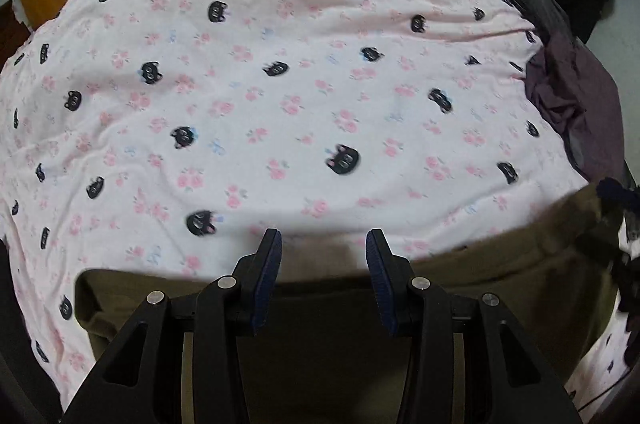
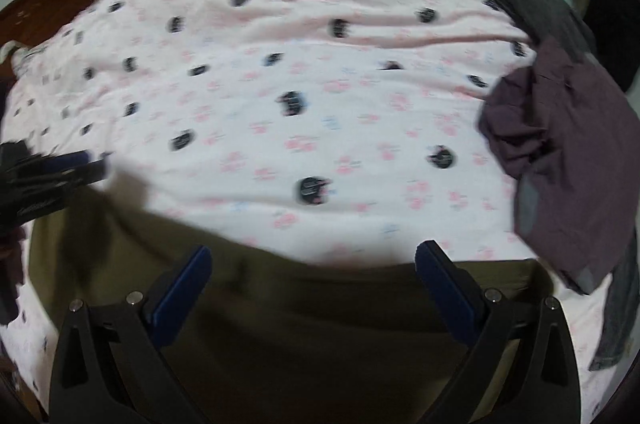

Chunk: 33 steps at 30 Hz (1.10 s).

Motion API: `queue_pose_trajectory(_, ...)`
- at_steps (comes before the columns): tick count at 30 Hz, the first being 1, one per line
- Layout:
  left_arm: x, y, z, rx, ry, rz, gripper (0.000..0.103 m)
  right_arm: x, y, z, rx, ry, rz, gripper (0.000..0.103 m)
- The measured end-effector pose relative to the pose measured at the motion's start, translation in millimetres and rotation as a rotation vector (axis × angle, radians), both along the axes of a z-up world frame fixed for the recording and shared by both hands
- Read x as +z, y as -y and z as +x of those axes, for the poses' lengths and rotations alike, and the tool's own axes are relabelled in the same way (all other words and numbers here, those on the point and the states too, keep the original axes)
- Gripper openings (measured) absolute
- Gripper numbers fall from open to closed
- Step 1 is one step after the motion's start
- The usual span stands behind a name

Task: Fold clothes
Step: 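Press the folded hoodie edge flat with both grippers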

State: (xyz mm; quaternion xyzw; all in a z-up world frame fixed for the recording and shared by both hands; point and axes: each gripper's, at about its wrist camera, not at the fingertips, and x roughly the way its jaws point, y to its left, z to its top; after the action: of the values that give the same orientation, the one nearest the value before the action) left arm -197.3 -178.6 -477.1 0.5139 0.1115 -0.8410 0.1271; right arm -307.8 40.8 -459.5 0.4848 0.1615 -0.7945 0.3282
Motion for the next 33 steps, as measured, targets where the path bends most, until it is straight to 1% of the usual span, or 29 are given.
queue_pose_trajectory(3,1.4,-20.1,9.6,-0.025,-0.026,-0.005,0.039,-1.5,8.0,24.9,0.058,0.001,-0.04,0.103)
queue_pose_trajectory(5,-1.4,-33.5,13.3,-0.048,-0.029,-0.012,0.039,-8.6,16.2,34.9,0.085,-0.005,-0.016,0.103)
queue_pose_trajectory(7,-8.6,-44.7,11.3,-0.075,-0.013,-0.015,0.039,-20.4,23.4,36.8,0.089,-0.013,0.022,0.103)
queue_pose_trajectory(10,-21.0,-50.0,2.6,-0.082,0.011,-0.012,0.039,-36.2,30.1,19.5,0.058,-0.009,0.074,0.103)
queue_pose_trajectory(12,-28.3,-49.3,-3.0,-0.082,0.022,-0.015,0.04,-43.0,27.9,0.7,0.027,0.018,0.074,0.103)
queue_pose_trajectory(14,-37.1,-46.1,-8.6,-0.084,0.038,-0.013,0.045,-50.2,24.9,-18.9,-0.003,0.053,0.08,0.103)
queue_pose_trajectory(16,-40.0,-43.4,-11.8,-0.081,0.044,-0.024,0.051,-53.6,19.0,-34.0,-0.03,0.077,0.077,0.103)
queue_pose_trajectory(19,-31.0,-39.3,-8.3,-0.042,0.016,-0.009,0.051,-49.3,-2.3,-49.6,-0.106,0.125,0.027,0.103)
queue_pose_trajectory(21,-21.7,-40.0,-0.2,-0.024,-0.016,0.018,0.051,-38.4,-20.8,-50.0,-0.146,0.122,-0.023,0.103)
queue_pose_trajectory(24,-10.3,-49.0,15.5,0.02,-0.041,0.043,0.051,-25.0,-41.4,-41.6,-0.172,0.13,-0.083,0.103)
queue_pose_trajectory(27,-5.3,-63.3,29.7,0.047,-0.038,0.022,0.052,-14.9,-50.9,-23.0,-0.17,0.116,-0.103,0.103)
queue_pose_trajectory(29,-9.7,-70.7,34.4,0.057,-0.015,0.002,0.054,-9.8,-53.4,-8.4,-0.164,0.103,-0.11,0.103)
queue_pose_trajectory(31,-27.0,-78.0,35.1,0.058,0.051,-0.021,0.054,-8.4,-51.1,4.7,-0.156,0.096,-0.105,0.103)
queue_pose_trajectory(33,-42.4,-79.1,34.6,0.053,0.079,-0.014,0.055,-8.0,-50.0,15.7,-0.148,0.092,-0.1,0.103)
